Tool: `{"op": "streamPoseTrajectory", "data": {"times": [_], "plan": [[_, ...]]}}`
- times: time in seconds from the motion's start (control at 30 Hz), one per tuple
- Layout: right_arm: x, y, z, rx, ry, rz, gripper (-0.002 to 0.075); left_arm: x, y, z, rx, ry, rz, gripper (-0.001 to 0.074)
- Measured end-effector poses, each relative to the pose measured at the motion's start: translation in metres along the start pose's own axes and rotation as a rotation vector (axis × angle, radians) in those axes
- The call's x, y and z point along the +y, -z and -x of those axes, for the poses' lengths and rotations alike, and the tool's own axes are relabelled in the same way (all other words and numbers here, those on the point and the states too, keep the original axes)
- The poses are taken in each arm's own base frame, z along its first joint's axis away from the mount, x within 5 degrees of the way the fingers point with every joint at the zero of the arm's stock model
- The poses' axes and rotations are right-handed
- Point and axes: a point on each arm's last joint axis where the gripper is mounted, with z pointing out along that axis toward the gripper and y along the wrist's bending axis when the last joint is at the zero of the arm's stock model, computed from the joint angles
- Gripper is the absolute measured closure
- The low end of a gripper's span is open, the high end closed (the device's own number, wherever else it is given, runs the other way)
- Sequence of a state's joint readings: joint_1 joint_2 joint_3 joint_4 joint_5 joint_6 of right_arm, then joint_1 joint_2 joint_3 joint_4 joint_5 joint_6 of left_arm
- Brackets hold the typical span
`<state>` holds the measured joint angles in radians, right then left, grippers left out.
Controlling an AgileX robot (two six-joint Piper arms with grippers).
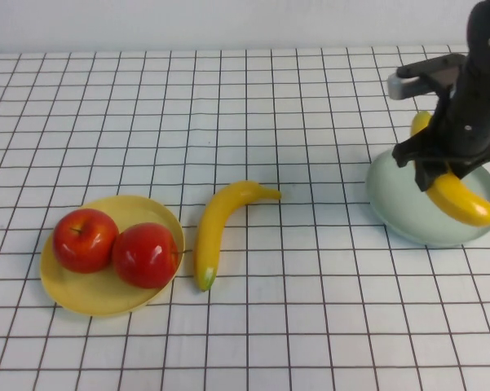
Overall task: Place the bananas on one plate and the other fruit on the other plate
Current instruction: Put another type of fruit in the right plate
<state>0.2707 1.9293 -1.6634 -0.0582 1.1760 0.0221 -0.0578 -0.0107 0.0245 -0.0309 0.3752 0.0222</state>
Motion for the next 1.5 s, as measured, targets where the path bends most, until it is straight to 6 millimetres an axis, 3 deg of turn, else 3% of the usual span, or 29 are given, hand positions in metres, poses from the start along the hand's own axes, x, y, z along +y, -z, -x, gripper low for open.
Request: {"op": "streamPoseTrajectory", "data": {"times": [0.27, 0.47, 0.63, 0.8, 0.9, 1.0, 1.1, 1.27, 1.5], "plan": [[-0.054, -0.032, 0.004, -0.072, -0.130, 0.017, 0.0407, 0.000, 0.000, 0.000, 0.000, 0.000, 0.000, 0.0738], [-0.059, -0.069, 0.009, -0.061, -0.124, 0.032, 0.0389, 0.000, 0.000, 0.000, 0.000, 0.000, 0.000, 0.0738], [-0.052, -0.070, 0.016, -0.098, -0.126, 0.038, 0.0284, 0.000, 0.000, 0.000, 0.000, 0.000, 0.000, 0.0738], [-0.015, -0.032, 0.037, -0.180, -0.039, 0.053, 0.0277, 0.000, 0.000, 0.000, 0.000, 0.000, 0.000, 0.0738], [0.030, -0.006, 0.046, -0.226, 0.071, 0.053, 0.0277, 0.000, 0.000, 0.000, 0.000, 0.000, 0.000, 0.0738], [0.078, 0.007, 0.046, -0.247, 0.153, 0.088, 0.0277, 0.000, 0.000, 0.000, 0.000, 0.000, 0.000, 0.0738], [0.115, 0.006, 0.042, -0.232, 0.164, 0.139, 0.0277, 0.000, 0.000, 0.000, 0.000, 0.000, 0.000, 0.0738], [0.159, -0.010, 0.035, -0.165, 0.145, 0.236, 0.0277, 0.000, 0.000, 0.000, 0.000, 0.000, 0.000, 0.0738], [0.195, -0.025, 0.029, -0.079, 0.101, 0.281, 0.0277, 0.000, 0.000, 0.000, 0.000, 0.000, 0.000, 0.0738]]}}
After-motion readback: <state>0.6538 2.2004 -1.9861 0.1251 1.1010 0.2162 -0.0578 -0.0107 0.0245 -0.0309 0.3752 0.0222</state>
